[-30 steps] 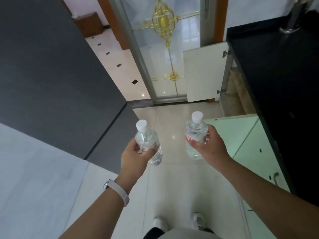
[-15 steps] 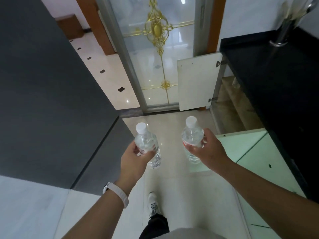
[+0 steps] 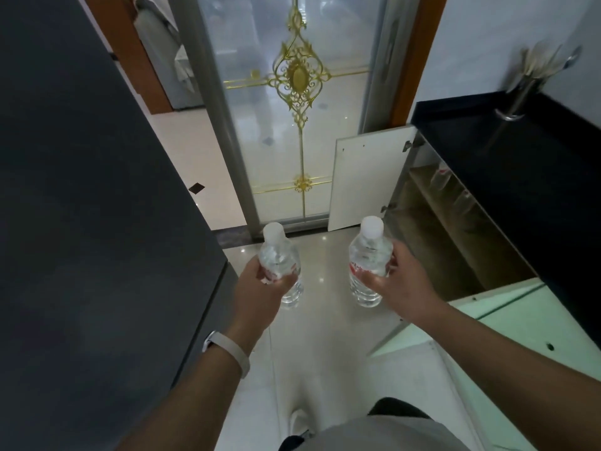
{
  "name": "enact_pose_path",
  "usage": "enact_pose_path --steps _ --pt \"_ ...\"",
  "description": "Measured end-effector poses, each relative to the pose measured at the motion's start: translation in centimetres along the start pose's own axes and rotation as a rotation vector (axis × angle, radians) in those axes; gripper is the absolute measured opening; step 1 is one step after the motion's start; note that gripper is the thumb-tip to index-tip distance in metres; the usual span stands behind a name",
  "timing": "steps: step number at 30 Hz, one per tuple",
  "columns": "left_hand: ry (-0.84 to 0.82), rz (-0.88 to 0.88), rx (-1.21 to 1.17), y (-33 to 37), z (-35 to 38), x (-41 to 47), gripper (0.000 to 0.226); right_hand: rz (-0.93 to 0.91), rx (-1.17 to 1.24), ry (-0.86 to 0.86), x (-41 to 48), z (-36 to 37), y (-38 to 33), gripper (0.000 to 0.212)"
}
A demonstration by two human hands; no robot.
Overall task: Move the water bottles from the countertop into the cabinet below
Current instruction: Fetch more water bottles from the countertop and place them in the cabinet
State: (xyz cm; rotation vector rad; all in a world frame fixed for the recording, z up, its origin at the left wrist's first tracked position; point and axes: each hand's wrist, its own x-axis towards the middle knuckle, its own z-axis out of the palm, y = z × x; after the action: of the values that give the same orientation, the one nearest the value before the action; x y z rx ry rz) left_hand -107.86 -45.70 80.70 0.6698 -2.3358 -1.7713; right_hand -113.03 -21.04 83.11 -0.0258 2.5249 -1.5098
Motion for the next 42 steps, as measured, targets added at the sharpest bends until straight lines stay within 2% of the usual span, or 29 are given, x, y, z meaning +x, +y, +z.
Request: enact_pose_path --steps 5,13,17,21,26,33,42 --pt "-0.067 -0.013 -0.023 0.6 0.2 4.5 0.047 -0.021 0.026 0.025 2.8 0.7 -2.0 0.044" --pt "-0.121 -0.007 0.019 1.7 3.7 12.4 0.053 0.068 0.123 0.077 10.4 0.8 -0.4 0.041" --pt "-0.171 -0.009 0.039 3.6 6.9 17.4 0.049 0.095 0.181 0.11 16.3 0.1 0.7 0.048" --pt "-0.226 -0.04 0.056 6.7 10.9 22.9 0.052 0.109 0.202 0.134 22.4 -2.3 0.3 0.053" --pt "-0.261 0.033 0.065 11.2 17.0 29.1 0.048 0.105 0.239 0.232 28.8 -7.0 0.7 0.052" --pt "-0.352 0.088 0.102 15.0 24.5 34.4 0.049 0.135 0.251 0.36 32.9 -13.3 1.1 0.05" --pt "-0.588 0.144 0.278 17.1 34.1 40.4 0.039 0.345 0.287 0.584 36.0 -17.1 5.2 0.049"
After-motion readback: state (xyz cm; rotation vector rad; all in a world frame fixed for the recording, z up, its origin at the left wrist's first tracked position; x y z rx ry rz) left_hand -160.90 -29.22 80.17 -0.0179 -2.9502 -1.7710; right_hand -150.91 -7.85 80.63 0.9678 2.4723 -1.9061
